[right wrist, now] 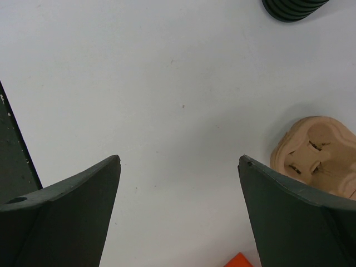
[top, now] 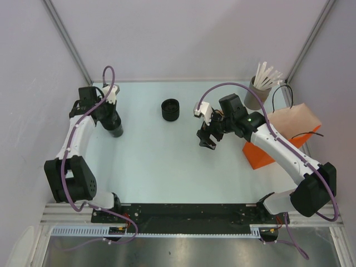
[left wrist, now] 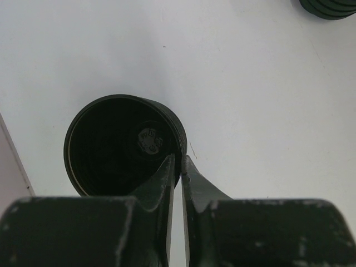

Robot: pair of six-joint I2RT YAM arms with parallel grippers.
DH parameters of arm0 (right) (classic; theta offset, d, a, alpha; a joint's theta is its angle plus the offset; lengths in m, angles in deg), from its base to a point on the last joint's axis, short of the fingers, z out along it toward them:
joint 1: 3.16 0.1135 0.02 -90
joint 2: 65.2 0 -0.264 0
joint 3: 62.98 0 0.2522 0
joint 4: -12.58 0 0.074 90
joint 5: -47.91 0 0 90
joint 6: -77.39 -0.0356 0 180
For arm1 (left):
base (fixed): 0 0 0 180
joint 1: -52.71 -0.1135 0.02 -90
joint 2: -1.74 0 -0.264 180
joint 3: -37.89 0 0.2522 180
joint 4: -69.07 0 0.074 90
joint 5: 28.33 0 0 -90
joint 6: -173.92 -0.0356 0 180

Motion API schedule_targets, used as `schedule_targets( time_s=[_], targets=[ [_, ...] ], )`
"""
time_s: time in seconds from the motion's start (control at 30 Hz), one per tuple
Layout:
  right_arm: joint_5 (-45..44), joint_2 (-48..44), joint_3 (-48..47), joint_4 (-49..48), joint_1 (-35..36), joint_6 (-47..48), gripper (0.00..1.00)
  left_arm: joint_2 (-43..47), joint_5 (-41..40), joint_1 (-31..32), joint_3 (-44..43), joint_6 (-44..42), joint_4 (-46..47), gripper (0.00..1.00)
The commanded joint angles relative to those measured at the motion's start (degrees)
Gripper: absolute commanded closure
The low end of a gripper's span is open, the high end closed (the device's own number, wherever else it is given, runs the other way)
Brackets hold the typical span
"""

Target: Pack the takeout coffee

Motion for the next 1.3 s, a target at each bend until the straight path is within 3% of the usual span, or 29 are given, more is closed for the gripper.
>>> schedule_targets(
  time_s=[0.0,0.93,1.17,1.27],
  targets=[
    [1.2,0.0,-0.1,-0.7,-0.1,0.4,0.09,-0.1,2.0,-0.5,-1.6,-0.2,0.0,0.86],
    [1.3,0.1,-0.1,-0.3,-0.1,0.8,0.09,-1.2,3.4,-0.6,-1.2,-0.2,-0.6,0.75],
    [1.3,0.1,0.0,-0.3,-0.1,0.8,0.09,-1.1,2.9,-0.6,-0.8,-0.2,-0.3,0.76],
    [1.3,0.1,-0.1,-0.2,-0.1,0.8,0.09,-0.9,2.8,-0.6,-0.8,-0.2,-0.1,0.82]
  ],
)
